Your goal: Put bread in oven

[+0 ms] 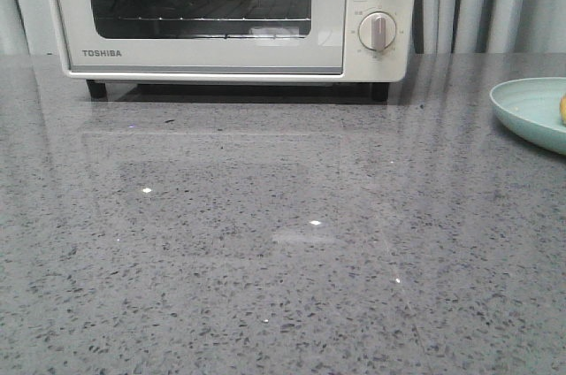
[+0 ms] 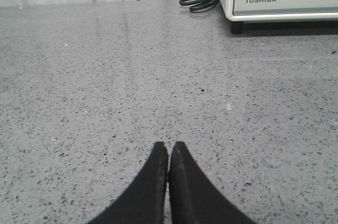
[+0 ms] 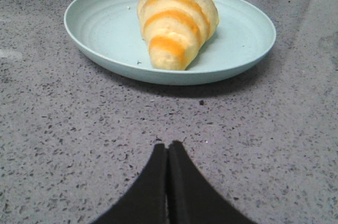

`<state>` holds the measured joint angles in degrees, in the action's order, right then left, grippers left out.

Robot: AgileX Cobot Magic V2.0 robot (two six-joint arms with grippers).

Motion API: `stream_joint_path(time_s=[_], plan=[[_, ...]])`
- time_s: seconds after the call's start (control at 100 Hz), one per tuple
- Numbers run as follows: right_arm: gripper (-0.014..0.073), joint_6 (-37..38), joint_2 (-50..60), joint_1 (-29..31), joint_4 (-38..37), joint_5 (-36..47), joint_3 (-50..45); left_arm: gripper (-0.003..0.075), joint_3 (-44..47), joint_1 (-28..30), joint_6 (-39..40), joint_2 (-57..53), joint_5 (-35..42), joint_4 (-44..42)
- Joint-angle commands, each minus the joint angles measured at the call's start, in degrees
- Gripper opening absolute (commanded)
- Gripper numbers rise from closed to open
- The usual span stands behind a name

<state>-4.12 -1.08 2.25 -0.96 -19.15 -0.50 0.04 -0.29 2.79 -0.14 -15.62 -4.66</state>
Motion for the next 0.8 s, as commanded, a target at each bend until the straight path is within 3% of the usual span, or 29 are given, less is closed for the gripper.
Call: stream_joint_path(time_s=[0.0, 0.79], plan=[[-0.0075, -0.2, -0.5, 0.3, 0.1, 1.7, -1.6, -0.0021, 1.3, 0.1, 0.2, -1.5, 4.6, 0.6], [-0.0075, -0.2, -0.5, 0.3, 0.1, 2.0, -1.6, -0.0021, 1.3, 0.1, 0.2, -1.5, 6.4, 0.6]])
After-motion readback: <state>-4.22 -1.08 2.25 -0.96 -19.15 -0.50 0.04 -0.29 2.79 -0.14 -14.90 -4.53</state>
